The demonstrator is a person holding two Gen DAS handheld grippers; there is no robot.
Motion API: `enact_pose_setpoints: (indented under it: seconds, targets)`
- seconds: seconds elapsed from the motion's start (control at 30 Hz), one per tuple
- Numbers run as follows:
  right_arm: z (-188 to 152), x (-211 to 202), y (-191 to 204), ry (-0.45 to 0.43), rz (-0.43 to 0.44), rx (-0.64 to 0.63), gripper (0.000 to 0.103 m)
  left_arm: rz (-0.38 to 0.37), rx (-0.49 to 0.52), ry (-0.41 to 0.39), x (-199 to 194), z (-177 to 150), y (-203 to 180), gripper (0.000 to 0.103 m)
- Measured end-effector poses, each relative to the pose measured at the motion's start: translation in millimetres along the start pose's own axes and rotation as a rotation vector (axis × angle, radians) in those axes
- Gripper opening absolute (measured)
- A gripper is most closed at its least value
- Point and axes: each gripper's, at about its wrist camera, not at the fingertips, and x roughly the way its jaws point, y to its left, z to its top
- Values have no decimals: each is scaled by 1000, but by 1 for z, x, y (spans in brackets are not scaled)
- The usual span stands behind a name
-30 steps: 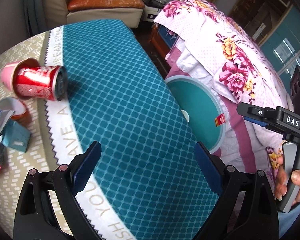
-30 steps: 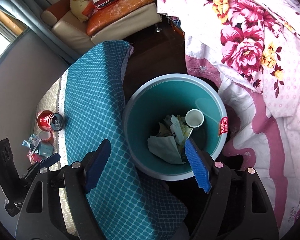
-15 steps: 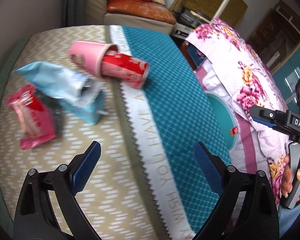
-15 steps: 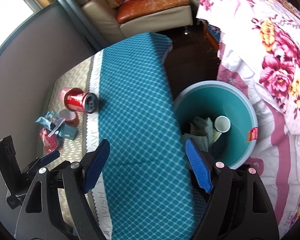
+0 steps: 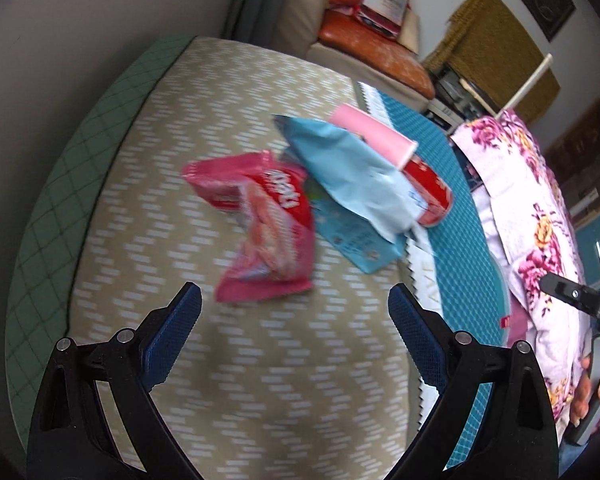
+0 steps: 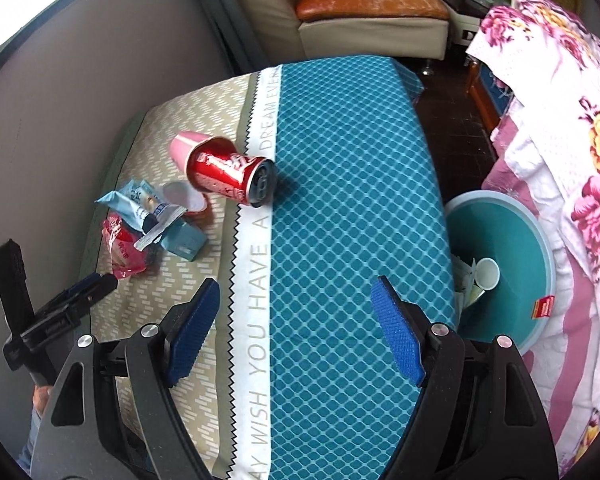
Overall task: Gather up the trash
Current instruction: 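Move both grippers back to the remaining trash on the bed, then grasp the pink wafer wrapper with the left gripper while the right grasps the light-blue wrapper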
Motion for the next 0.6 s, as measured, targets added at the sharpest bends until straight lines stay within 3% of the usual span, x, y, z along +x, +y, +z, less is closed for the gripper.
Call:
enact_pose_setpoints:
  seconds: [0.13,0.43,0.47,0.53,0.6]
  targets:
    - [3,8,12,16,3,-20,74,32,-12,7,12,8,10,95]
    - [11,31,36,71,5,-58,74,28,-28,15,42,23,13,94]
    - [14,33,43,78,11,-70,74,30,-23,12,42,22,14,91]
    - [17,34,49,79,13,-89,74,36,-8,15,43,20,17,61]
    - [24,37,64,76,15,-133,74,19,-9,33,45,20,23,43]
